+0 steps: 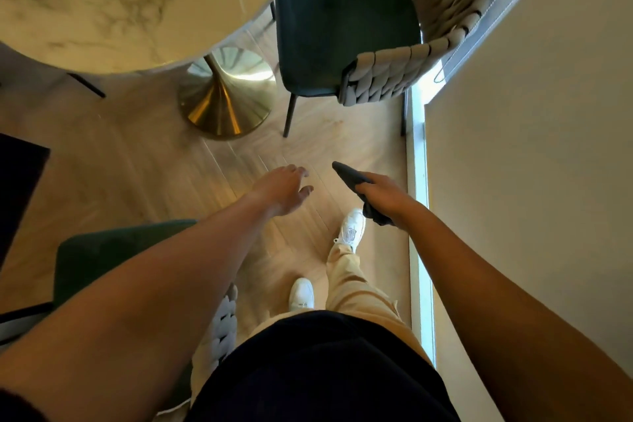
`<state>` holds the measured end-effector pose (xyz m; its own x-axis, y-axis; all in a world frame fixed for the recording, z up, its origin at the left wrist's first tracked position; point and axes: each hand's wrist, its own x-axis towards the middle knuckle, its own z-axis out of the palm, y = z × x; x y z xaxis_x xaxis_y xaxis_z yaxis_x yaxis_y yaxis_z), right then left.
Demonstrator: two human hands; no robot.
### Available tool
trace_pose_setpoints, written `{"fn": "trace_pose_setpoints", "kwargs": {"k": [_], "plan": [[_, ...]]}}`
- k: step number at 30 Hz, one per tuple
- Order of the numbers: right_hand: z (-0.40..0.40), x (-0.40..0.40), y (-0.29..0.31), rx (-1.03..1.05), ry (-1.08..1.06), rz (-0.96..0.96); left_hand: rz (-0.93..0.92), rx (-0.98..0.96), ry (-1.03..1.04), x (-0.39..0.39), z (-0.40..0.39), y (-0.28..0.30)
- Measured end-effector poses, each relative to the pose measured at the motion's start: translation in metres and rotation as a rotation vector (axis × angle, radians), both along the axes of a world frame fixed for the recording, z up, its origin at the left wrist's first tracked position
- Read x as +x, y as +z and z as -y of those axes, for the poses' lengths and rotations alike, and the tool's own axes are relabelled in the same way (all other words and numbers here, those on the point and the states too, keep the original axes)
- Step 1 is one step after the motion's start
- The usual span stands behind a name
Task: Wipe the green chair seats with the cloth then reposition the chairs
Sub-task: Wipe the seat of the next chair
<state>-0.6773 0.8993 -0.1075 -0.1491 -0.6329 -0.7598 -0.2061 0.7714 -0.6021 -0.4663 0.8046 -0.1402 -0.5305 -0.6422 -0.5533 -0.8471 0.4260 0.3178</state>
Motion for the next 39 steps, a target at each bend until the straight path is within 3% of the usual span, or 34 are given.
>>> {"fn": "trace_pose_setpoints", "kwargs": {"k": [9, 15, 24, 29, 39], "plan": [[0.138, -0.087, 0.004, 0.008, -0.060, 0.134, -0.023, -0.025, 0.112, -0.093, 0.116, 0.011], [0.223, -0.109, 0.005, -0.012, -0.026, 0.034, -0.009, -0.044, 0.114, -0.115, 0.178, 0.007], [0.347, -0.125, 0.013, 0.053, -0.036, 0.119, -0.046, -0.001, 0.093, -0.147, 0.315, -0.016], [0.414, -0.133, 0.001, 0.033, -0.005, 0.016, -0.060, 0.037, 0.090, -0.161, 0.384, -0.020], [0.512, -0.168, -0.040, 0.182, 0.006, 0.076, -0.030, 0.073, 0.174, -0.198, 0.467, -0.046]]}}
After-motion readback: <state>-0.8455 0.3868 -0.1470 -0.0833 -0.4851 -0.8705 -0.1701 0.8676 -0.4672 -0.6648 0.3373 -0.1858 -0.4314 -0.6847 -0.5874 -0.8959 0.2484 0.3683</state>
